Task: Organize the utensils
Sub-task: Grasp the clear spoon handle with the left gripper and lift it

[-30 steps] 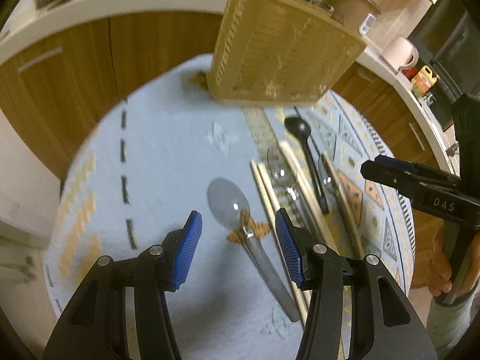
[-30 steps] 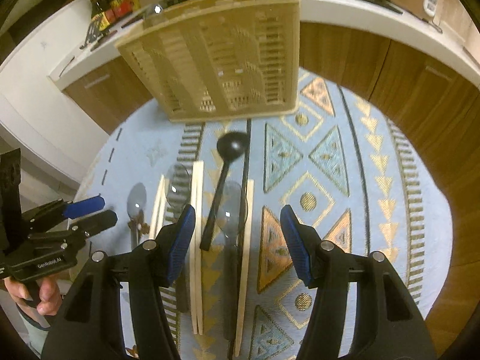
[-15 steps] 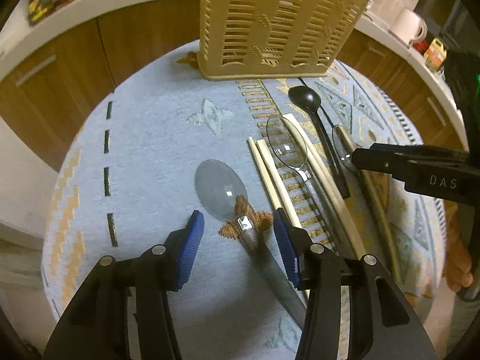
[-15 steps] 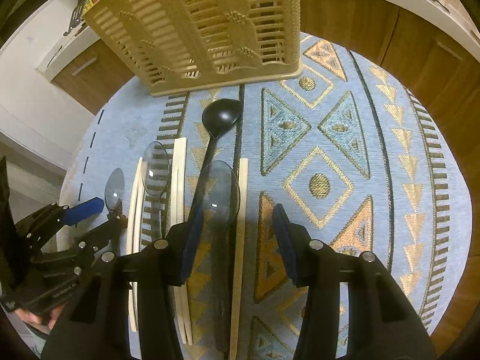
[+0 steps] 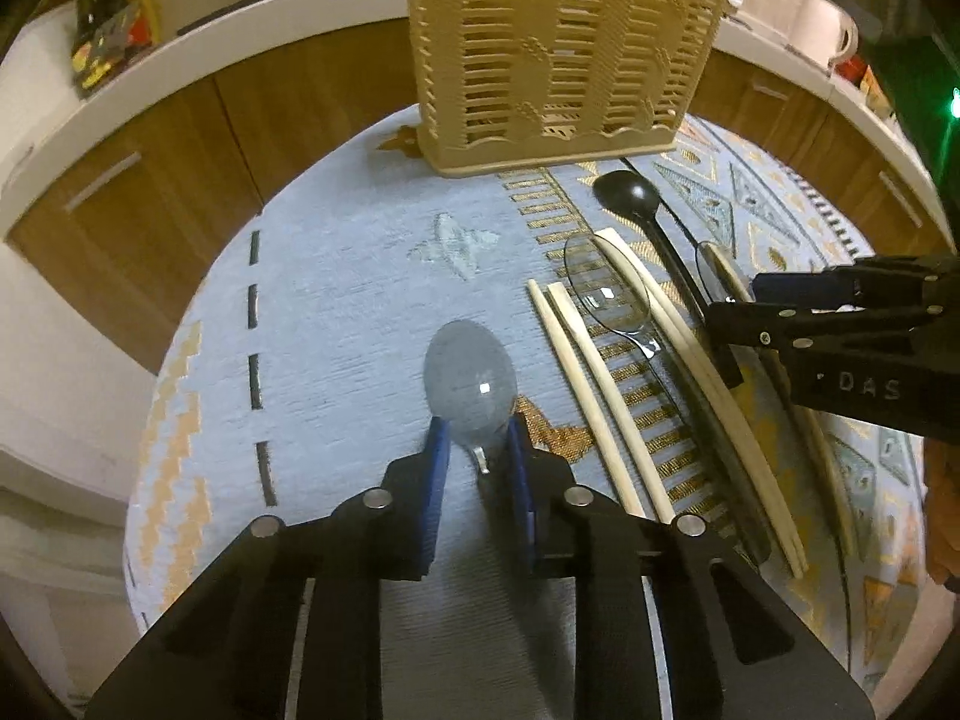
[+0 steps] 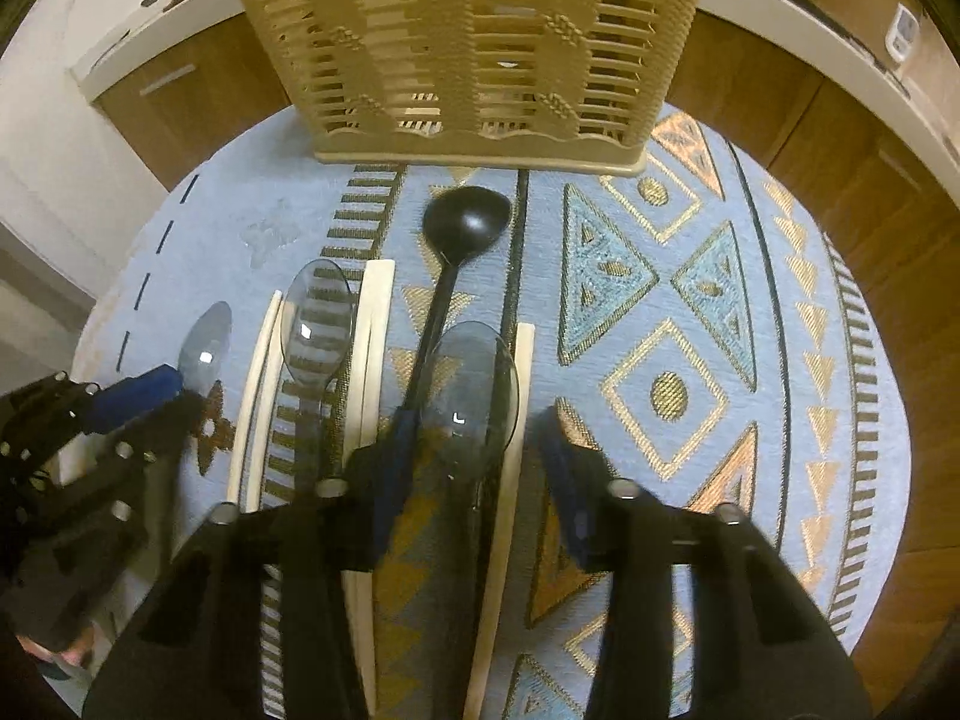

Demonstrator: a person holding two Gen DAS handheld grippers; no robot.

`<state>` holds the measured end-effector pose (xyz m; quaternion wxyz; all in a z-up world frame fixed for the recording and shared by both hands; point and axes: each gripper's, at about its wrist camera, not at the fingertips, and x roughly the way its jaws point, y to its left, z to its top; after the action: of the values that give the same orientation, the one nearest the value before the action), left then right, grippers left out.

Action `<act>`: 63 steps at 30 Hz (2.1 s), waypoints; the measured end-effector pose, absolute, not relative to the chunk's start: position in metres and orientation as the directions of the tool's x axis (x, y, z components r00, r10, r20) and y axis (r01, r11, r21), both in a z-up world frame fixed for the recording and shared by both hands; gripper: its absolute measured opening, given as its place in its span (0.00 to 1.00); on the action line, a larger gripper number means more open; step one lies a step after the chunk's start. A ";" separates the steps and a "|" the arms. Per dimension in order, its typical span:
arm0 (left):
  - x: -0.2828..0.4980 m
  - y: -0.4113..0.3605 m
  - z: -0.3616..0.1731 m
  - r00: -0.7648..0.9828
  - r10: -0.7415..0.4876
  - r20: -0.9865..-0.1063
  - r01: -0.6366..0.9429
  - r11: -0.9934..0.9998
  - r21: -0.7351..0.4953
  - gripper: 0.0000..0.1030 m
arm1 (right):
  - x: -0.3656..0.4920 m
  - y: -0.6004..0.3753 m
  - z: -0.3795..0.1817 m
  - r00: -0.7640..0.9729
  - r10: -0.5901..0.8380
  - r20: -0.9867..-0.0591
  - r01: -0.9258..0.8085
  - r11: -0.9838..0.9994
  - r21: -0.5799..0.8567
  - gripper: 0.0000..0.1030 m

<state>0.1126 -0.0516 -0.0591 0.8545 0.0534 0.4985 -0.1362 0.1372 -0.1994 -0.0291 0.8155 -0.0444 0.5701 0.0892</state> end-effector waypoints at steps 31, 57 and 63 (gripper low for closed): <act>0.123 0.005 -0.057 0.342 -0.522 -0.781 0.248 0.852 -0.461 0.22 | 0.127 -0.245 -0.021 0.358 0.119 -0.926 -0.177 0.983 0.058 0.29; 0.106 -0.050 -0.037 0.464 -0.351 -0.813 0.338 0.919 -0.203 0.09 | 0.102 -0.272 0.010 0.459 0.256 -0.851 -0.224 0.960 0.168 0.29; 0.094 -0.025 -0.013 0.551 -0.474 -0.687 0.330 0.880 -0.343 0.09 | 0.062 -0.283 0.035 0.590 0.318 -0.742 -0.234 0.947 0.220 0.29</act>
<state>0.0941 -0.0251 -0.0130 0.8763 -0.0871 0.4146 -0.2293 0.0616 -0.2826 0.0351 0.8902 0.0496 0.4256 0.1549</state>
